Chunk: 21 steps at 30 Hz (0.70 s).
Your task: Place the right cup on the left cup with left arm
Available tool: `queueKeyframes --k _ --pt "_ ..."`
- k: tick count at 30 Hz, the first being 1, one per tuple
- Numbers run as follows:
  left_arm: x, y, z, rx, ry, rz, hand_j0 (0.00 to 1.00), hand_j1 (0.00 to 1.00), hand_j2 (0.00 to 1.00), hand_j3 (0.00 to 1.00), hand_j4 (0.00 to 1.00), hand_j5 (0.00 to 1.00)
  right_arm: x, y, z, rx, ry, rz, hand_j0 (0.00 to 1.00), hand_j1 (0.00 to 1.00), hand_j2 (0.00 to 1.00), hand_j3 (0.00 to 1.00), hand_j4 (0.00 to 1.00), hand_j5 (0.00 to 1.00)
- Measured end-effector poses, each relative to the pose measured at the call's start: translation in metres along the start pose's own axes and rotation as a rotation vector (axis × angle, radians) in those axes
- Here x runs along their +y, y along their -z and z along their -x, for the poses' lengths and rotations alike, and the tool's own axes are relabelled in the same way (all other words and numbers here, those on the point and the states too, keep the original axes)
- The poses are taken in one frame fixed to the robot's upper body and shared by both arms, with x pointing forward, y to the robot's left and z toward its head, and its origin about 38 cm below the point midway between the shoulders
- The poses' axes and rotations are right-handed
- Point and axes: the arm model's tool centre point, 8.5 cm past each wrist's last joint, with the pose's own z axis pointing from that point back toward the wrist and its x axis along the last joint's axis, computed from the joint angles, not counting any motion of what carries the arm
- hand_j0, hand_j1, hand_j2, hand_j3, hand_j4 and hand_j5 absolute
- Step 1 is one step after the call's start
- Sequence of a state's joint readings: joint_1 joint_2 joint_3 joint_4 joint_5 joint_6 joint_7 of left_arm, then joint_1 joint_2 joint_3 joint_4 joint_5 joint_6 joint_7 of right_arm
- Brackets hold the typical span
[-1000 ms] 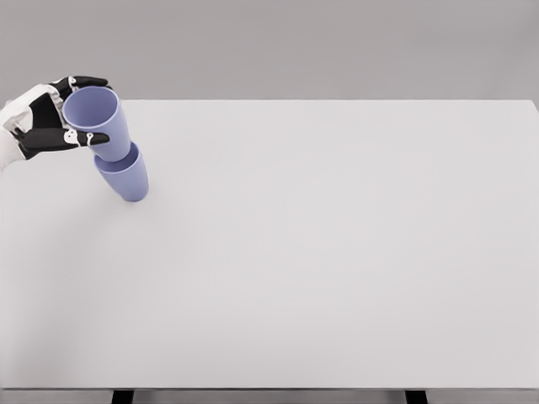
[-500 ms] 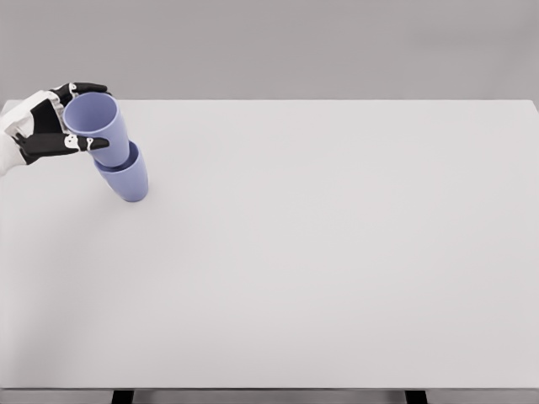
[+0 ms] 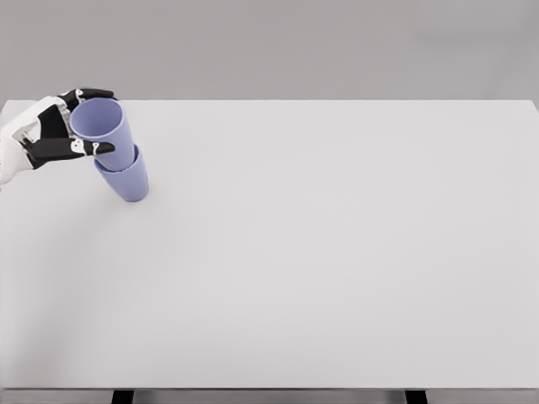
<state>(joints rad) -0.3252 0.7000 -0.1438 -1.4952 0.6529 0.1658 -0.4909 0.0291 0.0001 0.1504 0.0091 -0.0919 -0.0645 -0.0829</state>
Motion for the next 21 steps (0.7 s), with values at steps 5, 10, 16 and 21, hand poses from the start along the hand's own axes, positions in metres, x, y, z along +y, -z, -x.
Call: queueKeyframes --k 5,10,16,21 --pt "-0.0009 0.0006 0.0003 -0.001 0.0 0.002 0.83 0.83 0.83 0.83 0.83 0.83 0.0 0.0 0.0 0.0 0.0 0.0 1.0 1.0 1.0 1.0 1.0 1.0" --pt "-0.0012 0.0003 0.0 -0.004 0.004 0.003 0.91 0.91 0.91 0.91 0.91 0.91 0.0 0.0 0.0 0.0 0.0 0.0 1.0 1.0 1.0 1.0 1.0 1.0" --pt "-0.0028 -0.0005 0.0005 -0.005 0.008 0.007 0.93 0.93 0.93 0.93 0.93 0.93 0.0 0.0 0.0 0.0 0.0 0.0 1.0 1.0 1.0 1.0 1.0 1.0" --pt "-0.0028 -0.0007 -0.0007 -0.008 0.01 0.007 0.93 0.93 0.93 0.93 0.93 0.93 0.0 0.0 0.0 0.0 0.0 0.0 1.0 1.0 1.0 1.0 1.0 1.0"
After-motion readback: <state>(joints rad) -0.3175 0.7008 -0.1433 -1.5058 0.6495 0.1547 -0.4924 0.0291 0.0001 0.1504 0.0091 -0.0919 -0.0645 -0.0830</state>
